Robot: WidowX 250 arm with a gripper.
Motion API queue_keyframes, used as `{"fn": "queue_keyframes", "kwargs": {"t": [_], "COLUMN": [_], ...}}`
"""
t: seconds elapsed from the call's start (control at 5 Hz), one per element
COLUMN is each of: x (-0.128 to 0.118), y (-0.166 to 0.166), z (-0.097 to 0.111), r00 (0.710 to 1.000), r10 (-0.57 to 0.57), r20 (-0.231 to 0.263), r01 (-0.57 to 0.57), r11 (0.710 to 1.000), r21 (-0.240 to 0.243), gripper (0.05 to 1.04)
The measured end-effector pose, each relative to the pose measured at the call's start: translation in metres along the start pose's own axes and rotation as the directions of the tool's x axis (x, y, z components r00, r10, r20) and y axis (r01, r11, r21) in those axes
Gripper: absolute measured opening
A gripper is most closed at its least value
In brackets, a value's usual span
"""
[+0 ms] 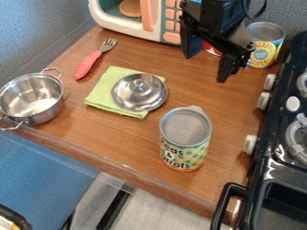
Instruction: Move the silver lid behind the box
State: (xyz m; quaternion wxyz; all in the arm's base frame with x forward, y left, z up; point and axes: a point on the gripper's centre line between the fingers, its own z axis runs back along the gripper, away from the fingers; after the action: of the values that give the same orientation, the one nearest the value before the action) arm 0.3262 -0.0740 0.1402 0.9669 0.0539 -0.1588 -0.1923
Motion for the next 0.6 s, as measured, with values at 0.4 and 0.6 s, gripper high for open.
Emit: {"fn": "queue_keyframes", "kwargs": {"t": [0.4,0.6], "x": [-0.014,-0.029], "y": [0.025,0.060], "z": [-0.018,-0.037], "r00": [0.998,0.990], "r10": [0.041,0.107], "r20": [-0.044,-0.093], "r01": [-0.041,-0.105], "r11": [0.999,0.994], "r21": [0.014,0.028], "gripper": [1.000,0.999]}}
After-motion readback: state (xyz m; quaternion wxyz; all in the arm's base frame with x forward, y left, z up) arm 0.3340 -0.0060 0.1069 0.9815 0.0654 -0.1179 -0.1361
